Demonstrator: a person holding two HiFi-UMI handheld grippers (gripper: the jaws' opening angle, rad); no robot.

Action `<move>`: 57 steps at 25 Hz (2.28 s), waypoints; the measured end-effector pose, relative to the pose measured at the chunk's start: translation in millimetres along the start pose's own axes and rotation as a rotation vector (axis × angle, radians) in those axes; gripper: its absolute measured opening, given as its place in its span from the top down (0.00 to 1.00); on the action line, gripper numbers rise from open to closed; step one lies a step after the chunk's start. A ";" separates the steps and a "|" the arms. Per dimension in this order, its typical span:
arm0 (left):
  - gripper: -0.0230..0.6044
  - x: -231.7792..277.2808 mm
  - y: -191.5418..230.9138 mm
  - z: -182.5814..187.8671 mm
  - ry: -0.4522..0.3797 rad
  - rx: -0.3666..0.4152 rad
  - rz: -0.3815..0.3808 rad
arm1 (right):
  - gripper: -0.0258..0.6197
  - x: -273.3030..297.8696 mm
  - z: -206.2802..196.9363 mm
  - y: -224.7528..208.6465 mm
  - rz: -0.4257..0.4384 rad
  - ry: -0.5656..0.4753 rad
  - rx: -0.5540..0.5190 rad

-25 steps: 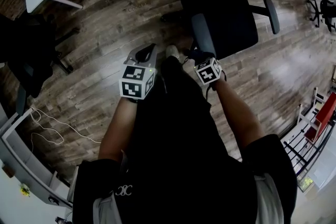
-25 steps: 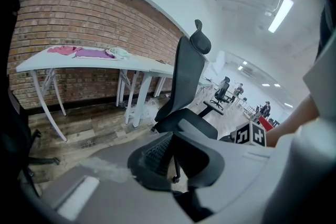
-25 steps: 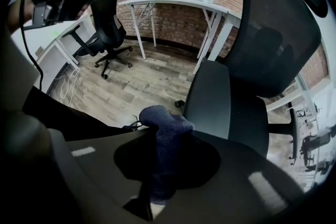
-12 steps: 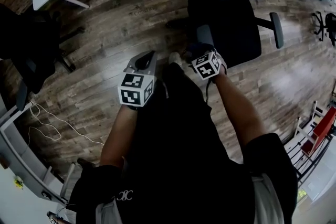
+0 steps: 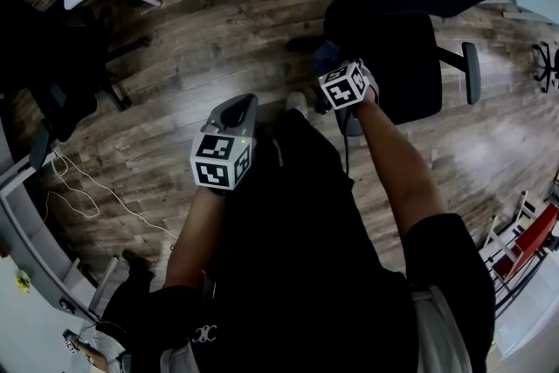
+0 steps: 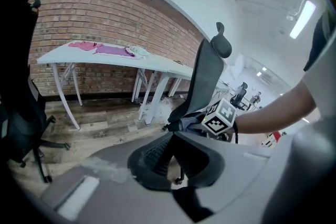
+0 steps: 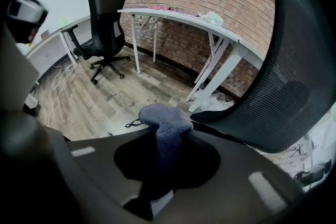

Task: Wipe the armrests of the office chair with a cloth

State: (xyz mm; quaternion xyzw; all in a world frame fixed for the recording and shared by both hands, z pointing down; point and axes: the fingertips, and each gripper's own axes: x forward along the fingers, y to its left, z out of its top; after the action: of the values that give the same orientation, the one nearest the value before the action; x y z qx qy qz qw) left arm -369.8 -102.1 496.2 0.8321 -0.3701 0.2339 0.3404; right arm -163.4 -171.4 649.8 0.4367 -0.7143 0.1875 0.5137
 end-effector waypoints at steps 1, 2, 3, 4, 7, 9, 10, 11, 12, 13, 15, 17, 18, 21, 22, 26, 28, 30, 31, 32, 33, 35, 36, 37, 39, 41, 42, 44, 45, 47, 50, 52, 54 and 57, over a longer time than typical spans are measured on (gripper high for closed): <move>0.95 -0.7 -0.3 1.0 0.002 0.006 0.007 | 0.85 3.4 2.5 -7.2 -0.007 -0.003 0.013; 0.95 -1.2 -0.7 2.1 0.003 0.011 0.012 | 0.85 6.1 3.9 -15.1 -0.014 -0.002 0.029; 0.95 -1.3 -1.1 3.4 0.003 0.015 0.016 | 0.85 8.0 4.5 -23.5 -0.021 -0.001 0.047; 0.95 -1.3 -1.6 4.7 0.004 0.017 0.021 | 0.85 9.4 4.4 -31.9 -0.028 0.001 0.065; 0.95 0.3 -4.1 7.6 0.006 0.017 0.032 | 0.85 11.4 -4.1 -51.1 -0.029 0.013 0.129; 0.95 2.4 -8.3 9.7 0.008 0.017 0.033 | 0.85 4.3 -11.5 -61.8 -0.040 0.035 0.156; 0.95 3.5 -11.1 10.9 0.011 0.019 0.032 | 0.85 -0.2 -14.5 -66.6 -0.048 0.042 0.162; 0.95 4.6 -14.2 12.0 0.014 0.023 0.029 | 0.85 -3.4 -17.9 -70.7 -0.056 0.046 0.164; 0.95 6.1 -17.5 13.2 0.018 0.028 0.025 | 0.85 -5.4 -21.9 -74.3 -0.063 0.048 0.167; 0.95 7.9 -20.5 14.7 0.021 0.034 0.020 | 0.85 -6.8 -26.0 -77.4 -0.069 0.050 0.174; 0.95 12.1 -26.2 18.1 0.026 0.046 0.011 | 0.85 -7.1 -36.5 -80.3 -0.065 0.059 0.212; 0.95 15.7 -31.4 20.0 0.032 0.056 0.002 | 0.85 -3.9 -54.6 -77.4 -0.045 0.084 0.256; 0.95 17.7 -33.7 20.7 0.036 0.061 -0.002 | 0.85 -2.7 -62.6 -74.7 -0.036 0.091 0.265; 0.95 24.6 -42.2 23.3 0.044 0.084 -0.022 | 0.85 -10.3 -74.4 -64.0 -0.019 0.080 0.292; 0.95 26.5 -45.8 23.7 0.047 0.091 -0.031 | 0.85 -15.8 -78.4 -60.0 -0.020 0.082 0.305; 0.95 33.3 -59.7 26.0 0.056 0.124 -0.063 | 0.85 -34.9 -92.4 -49.1 -0.039 0.075 0.314; 0.95 34.2 -65.2 26.2 0.060 0.139 -0.077 | 0.85 -39.4 -102.2 -41.6 -0.042 0.061 0.354; 0.95 33.7 -68.0 24.2 0.065 0.150 -0.089 | 0.85 -43.9 -112.4 -33.3 -0.044 0.055 0.391; 0.95 33.2 -69.2 22.6 0.069 0.156 -0.095 | 0.85 -46.9 -116.3 -29.4 -0.044 0.050 0.406; 0.95 32.4 -70.5 21.0 0.073 0.161 -0.099 | 0.85 -50.1 -120.4 -25.5 -0.044 0.046 0.421; 0.95 31.3 -71.8 19.6 0.075 0.166 -0.104 | 0.85 -53.3 -124.6 -21.6 -0.044 0.043 0.434; 0.95 28.6 -73.1 17.5 0.078 0.178 -0.113 | 0.85 -60.3 -133.0 -14.0 -0.051 0.039 0.455; 0.95 27.3 -73.2 16.8 0.079 0.185 -0.119 | 0.85 -63.9 -137.8 -10.0 -0.057 0.040 0.464; 0.95 25.8 -73.4 15.9 0.080 0.192 -0.124 | 0.85 -67.9 -143.4 -5.8 -0.063 0.042 0.474; 0.95 22.6 -74.0 12.8 0.084 0.203 -0.136 | 0.85 -76.2 -156.5 4.7 -0.071 0.050 0.500; 0.95 20.2 -74.9 8.8 0.090 0.214 -0.151 | 0.85 -84.1 -168.3 14.9 -0.079 0.057 0.527; 0.95 19.6 -75.3 7.0 0.093 0.219 -0.159 | 0.85 -87.9 -172.8 19.5 -0.085 0.058 0.538; 0.95 18.5 -76.6 3.4 0.099 0.231 -0.175 | 0.85 -95.8 -179.7 29.5 -0.095 0.058 0.555; 0.95 17.8 -77.6 1.5 0.101 0.237 -0.184 | 0.85 -99.9 -182.4 36.0 -0.096 0.058 0.562; 0.95 16.4 -79.7 -1.8 0.105 0.250 -0.201 | 0.85 -107.1 -185.8 52.0 -0.089 0.054 0.569; 0.95 14.6 -81.6 -5.5 0.112 0.271 -0.225 | 0.85 -113.6 -185.5 76.8 -0.080 0.042 0.563; 0.95 14.0 -82.2 -9.6 0.119 0.284 -0.242 | 0.85 -114.8 -183.7 88.6 -0.082 0.032 0.559; 0.95 13.5 -82.8 -14.2 0.127 0.295 -0.256 | 0.85 -113.3 -179.5 95.2 -0.081 0.016 0.561; 0.95 11.8 -84.5 -19.2 0.141 0.310 -0.271 | 0.85 -109.2 -169.9 95.3 -0.082 -0.003 0.546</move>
State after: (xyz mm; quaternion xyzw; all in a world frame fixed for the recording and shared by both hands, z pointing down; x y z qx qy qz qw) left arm -299.7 -51.5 483.1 0.8983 -0.1896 0.2979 0.2616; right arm -134.5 49.6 637.3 0.5879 -0.6199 0.3515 0.3829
